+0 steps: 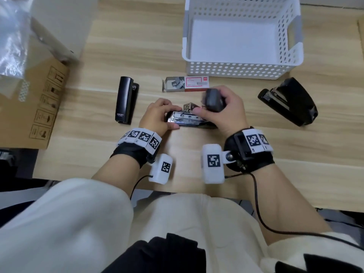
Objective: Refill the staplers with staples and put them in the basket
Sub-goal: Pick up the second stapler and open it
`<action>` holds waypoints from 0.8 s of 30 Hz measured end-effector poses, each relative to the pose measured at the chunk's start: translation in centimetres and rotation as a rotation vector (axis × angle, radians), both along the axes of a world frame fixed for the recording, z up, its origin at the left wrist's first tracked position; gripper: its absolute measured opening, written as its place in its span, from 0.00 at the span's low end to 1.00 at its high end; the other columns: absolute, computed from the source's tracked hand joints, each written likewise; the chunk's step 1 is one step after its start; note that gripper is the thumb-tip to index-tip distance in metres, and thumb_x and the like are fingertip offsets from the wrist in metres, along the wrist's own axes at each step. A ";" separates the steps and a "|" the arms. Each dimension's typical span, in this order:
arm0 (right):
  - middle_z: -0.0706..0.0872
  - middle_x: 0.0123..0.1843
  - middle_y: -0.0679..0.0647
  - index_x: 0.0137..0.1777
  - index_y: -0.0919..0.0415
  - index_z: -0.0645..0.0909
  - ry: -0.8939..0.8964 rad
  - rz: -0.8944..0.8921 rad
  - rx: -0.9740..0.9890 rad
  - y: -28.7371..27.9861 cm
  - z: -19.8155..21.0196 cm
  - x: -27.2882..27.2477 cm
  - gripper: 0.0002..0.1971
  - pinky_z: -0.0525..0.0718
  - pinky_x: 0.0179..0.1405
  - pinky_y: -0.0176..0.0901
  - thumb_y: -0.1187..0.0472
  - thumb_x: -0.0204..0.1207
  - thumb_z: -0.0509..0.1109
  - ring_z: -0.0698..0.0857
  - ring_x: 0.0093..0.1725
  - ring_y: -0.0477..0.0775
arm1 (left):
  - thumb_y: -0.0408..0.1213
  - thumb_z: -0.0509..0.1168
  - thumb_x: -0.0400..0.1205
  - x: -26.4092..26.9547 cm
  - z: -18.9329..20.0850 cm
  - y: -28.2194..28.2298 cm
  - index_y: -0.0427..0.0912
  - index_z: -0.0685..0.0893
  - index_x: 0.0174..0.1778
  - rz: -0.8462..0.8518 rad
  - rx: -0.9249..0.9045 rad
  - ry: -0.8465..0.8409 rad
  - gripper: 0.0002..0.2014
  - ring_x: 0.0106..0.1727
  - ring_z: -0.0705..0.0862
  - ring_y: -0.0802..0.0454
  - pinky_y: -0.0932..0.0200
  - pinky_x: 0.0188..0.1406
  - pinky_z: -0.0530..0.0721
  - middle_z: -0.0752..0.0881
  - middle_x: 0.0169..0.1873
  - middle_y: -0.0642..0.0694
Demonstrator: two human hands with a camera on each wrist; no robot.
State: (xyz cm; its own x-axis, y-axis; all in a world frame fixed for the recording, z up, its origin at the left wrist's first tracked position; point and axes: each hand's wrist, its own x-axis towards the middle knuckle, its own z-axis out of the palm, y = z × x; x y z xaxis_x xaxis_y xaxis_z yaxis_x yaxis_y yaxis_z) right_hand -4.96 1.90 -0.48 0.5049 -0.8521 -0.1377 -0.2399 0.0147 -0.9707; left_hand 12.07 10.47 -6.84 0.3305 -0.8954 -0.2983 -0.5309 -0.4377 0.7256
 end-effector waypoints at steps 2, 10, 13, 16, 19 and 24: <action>0.83 0.31 0.43 0.37 0.50 0.76 -0.177 -0.190 0.027 0.2 0.0 -1.2 0.15 0.82 0.39 0.38 0.52 0.54 0.78 0.81 0.33 0.44 | 0.31 0.79 0.62 0.1 0.0 0.0 0.46 0.85 0.58 -0.005 0.010 0.004 0.27 0.62 0.74 0.40 0.47 0.68 0.73 0.74 0.52 0.50; 0.78 0.38 0.45 0.43 0.53 0.72 -0.225 -0.839 0.054 -0.3 -2.4 -5.8 0.09 0.77 0.43 0.25 0.61 0.70 0.70 0.79 0.34 0.30 | 0.31 0.80 0.61 0.1 -0.2 0.1 0.55 0.84 0.57 0.010 -0.044 0.074 0.29 0.60 0.76 0.37 0.38 0.66 0.75 0.73 0.46 0.61; 0.78 0.43 0.44 0.47 0.52 0.72 -0.158 -0.806 -0.011 -0.3 -2.4 -6.1 0.10 0.78 0.47 0.27 0.65 0.75 0.69 0.80 0.38 0.28 | 0.30 0.80 0.60 0.1 -0.3 0.1 0.60 0.81 0.55 0.010 -0.066 0.087 0.30 0.60 0.76 0.37 0.37 0.66 0.75 0.72 0.45 0.65; 0.79 0.44 0.42 0.48 0.51 0.73 -0.064 -0.778 -0.090 -0.5 -1.8 -5.6 0.10 0.78 0.51 0.25 0.66 0.75 0.68 0.79 0.41 0.27 | 0.30 0.80 0.60 0.3 -0.2 0.1 0.58 0.82 0.55 0.016 -0.051 0.095 0.30 0.59 0.77 0.39 0.40 0.67 0.75 0.72 0.45 0.65; 0.79 0.44 0.43 0.49 0.57 0.73 -0.085 -0.798 -0.130 -1.0 -1.2 -5.1 0.10 0.78 0.51 0.24 0.70 0.73 0.68 0.80 0.41 0.26 | 0.29 0.81 0.60 0.7 0.7 -0.3 0.50 0.85 0.57 -0.002 0.029 0.084 0.29 0.52 0.77 0.48 0.51 0.63 0.77 0.73 0.45 0.59; 0.83 0.51 0.54 0.49 0.58 0.80 0.177 -0.739 -0.265 -1.6 -1.4 -5.3 0.07 0.74 0.57 0.30 0.64 0.71 0.69 0.79 0.49 0.31 | 0.20 0.76 0.63 2.5 3.0 -1.9 0.45 0.82 0.59 -0.126 0.187 0.142 0.29 0.39 0.77 0.57 0.76 0.45 0.76 0.81 0.51 0.46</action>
